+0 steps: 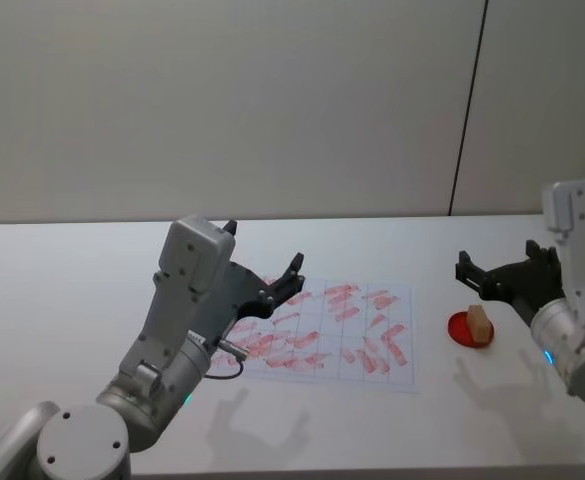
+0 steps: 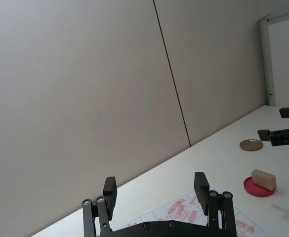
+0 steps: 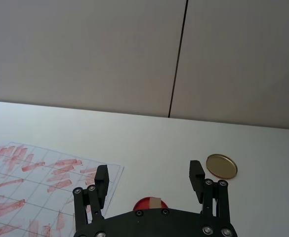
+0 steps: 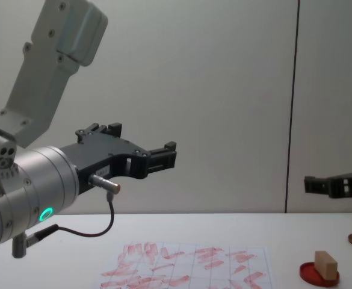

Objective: Use the one hand to pick up the stamp and affix it onto the A4 paper.

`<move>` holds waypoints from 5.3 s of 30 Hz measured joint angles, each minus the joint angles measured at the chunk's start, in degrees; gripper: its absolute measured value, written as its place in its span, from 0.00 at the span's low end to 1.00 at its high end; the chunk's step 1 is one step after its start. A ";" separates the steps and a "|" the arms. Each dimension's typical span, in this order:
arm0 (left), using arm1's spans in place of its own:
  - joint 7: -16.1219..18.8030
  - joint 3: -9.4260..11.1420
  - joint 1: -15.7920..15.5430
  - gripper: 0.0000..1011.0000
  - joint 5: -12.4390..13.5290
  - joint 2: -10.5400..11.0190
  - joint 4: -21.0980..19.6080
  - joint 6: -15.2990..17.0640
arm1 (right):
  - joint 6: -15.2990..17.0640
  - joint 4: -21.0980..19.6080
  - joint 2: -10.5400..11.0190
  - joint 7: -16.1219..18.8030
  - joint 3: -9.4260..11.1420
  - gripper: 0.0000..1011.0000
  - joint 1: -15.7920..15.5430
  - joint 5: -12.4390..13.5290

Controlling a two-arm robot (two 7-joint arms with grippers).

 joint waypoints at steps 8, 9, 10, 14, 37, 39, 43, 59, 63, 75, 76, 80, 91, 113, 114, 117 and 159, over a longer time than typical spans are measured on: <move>0.00 0.00 0.00 0.98 0.00 0.00 0.00 0.00 | 0.48 5.38 -1.06 0.20 0.35 0.99 2.96 0.01; 0.00 0.00 0.00 0.98 0.00 0.00 0.00 0.00 | 0.49 6.04 -1.14 0.22 0.38 0.99 3.20 0.00; 0.00 0.00 0.00 0.98 0.00 0.00 0.00 0.00 | 0.49 6.50 -1.23 0.24 0.39 0.99 3.42 -0.02; 0.00 0.00 0.00 0.98 0.00 0.00 0.00 0.00 | 0.49 9.11 -1.67 0.36 0.44 0.99 4.56 -0.16; 0.00 0.00 0.00 0.98 0.00 0.00 0.00 0.00 | -0.70 21.01 -3.20 0.73 0.53 0.99 8.57 -1.92; 0.00 0.00 0.00 0.98 0.00 0.00 0.00 0.00 | -0.93 22.12 -3.34 0.84 0.53 0.99 8.98 -2.15; 0.00 0.00 0.00 0.98 0.00 0.00 0.00 0.00 | -1.38 23.78 -3.56 1.03 0.48 0.99 9.60 -2.52; 0.00 0.00 0.00 0.98 0.00 0.00 0.00 0.00 | -3.32 30.27 -4.77 1.61 -0.14 0.88 12.37 -3.86; 0.00 0.00 0.00 0.98 0.00 0.00 0.00 0.00 | -3.77 31.77 -5.06 1.64 -0.29 0.78 13.04 -4.15; 0.00 0.00 0.00 0.98 0.00 0.00 0.00 0.00 | -4.77 35.80 -5.83 1.19 -0.55 0.41 14.71 -4.84; 0.00 0.00 0.00 0.98 0.00 0.00 0.00 0.00 | -4.81 35.97 -5.86 1.15 -0.56 0.39 14.78 -4.87; 0.00 0.00 0.00 0.98 0.00 0.00 0.00 0.00 | -4.97 36.78 -6.01 0.94 -0.57 0.25 15.11 -5.05; 0.00 0.00 0.00 0.98 0.00 0.00 0.00 0.00 | -5.24 38.29 -6.34 0.45 -0.49 0.22 15.87 -5.39; 0.00 0.00 0.00 0.98 0.00 0.00 0.00 0.00 | -5.67 36.70 -6.69 0.04 -0.01 0.22 16.15 -4.69; 0.00 0.00 0.00 0.98 0.00 0.00 0.00 0.00 | -5.82 35.66 -6.68 0.12 -0.01 0.22 15.97 -4.63; 0.00 0.00 0.00 0.98 0.00 0.00 0.00 0.00 | -6.07 33.62 -6.68 0.38 -0.06 0.21 15.62 -4.47; 0.00 0.00 0.00 0.98 0.00 0.00 0.00 0.00 | -2.43 15.32 -7.96 7.80 -5.54 0.22 9.27 -7.27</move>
